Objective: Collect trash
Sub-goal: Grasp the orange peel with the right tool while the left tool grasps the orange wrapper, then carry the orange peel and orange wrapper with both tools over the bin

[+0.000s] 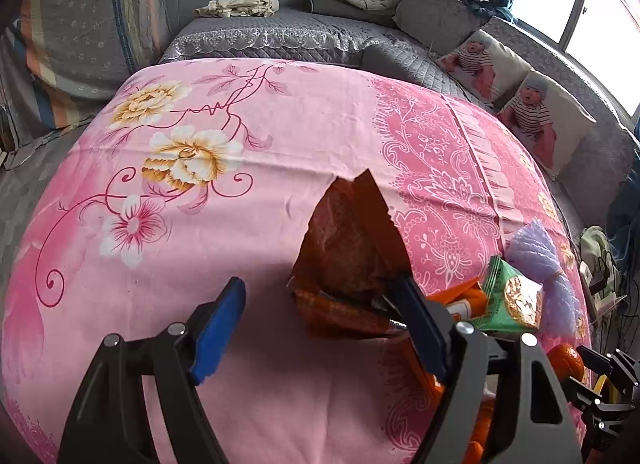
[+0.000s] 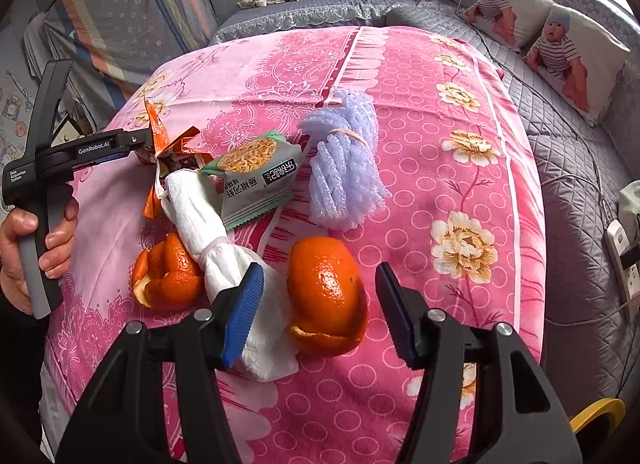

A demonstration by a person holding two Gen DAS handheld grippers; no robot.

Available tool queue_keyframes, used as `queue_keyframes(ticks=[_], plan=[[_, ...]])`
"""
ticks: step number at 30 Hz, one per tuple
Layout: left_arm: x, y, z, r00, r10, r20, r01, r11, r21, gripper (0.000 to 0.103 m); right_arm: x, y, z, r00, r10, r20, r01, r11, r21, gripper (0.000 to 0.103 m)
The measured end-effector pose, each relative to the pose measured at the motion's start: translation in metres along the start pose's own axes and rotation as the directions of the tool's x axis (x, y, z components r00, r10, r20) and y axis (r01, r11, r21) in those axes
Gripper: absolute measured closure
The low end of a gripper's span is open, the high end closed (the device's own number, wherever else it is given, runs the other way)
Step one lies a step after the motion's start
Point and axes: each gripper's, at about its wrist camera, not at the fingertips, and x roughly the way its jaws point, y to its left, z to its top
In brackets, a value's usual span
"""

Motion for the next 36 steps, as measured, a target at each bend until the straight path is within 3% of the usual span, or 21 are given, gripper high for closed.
queue_keyframes(ticks=[1,3,7,10,17,26,36], plan=[[0.001,-0.003,0.001,1.0,-0.002,0.001,0.002,1.0,0.007,0.038,0.002,-0.001,0.0,1.0,0.004,-0.005,-0.004,1.0,0.004,0.049],[0.003,-0.01,0.003,1.0,0.002,0.003,-0.002,1.0,0.025,0.053,0.004,-0.003,0.0,1.0,0.011,-0.012,-0.011,1.0,0.012,0.049],[0.003,-0.024,0.003,0.998,0.053,0.031,-0.055,0.996,0.073,0.06,0.008,-0.005,-0.002,0.999,0.03,-0.026,-0.029,0.999,0.022,0.055],[0.002,-0.025,0.004,0.997,0.059,0.043,-0.062,0.995,0.081,0.064,0.009,-0.007,-0.002,1.0,0.018,-0.02,-0.017,0.999,0.029,0.064],[-0.003,-0.021,0.001,0.997,0.058,0.052,-0.061,0.996,0.068,0.073,0.007,-0.011,-0.003,1.0,0.024,-0.015,-0.023,0.999,0.033,0.071],[-0.022,-0.005,-0.005,0.996,0.049,0.069,-0.052,0.998,0.043,0.074,-0.011,-0.001,-0.005,1.0,-0.015,0.021,0.015,1.0,0.002,0.072],[-0.069,0.019,-0.025,0.995,0.006,0.1,-0.007,1.0,0.011,0.075,-0.032,0.02,-0.013,0.999,0.001,0.042,0.001,0.999,-0.049,0.072]])
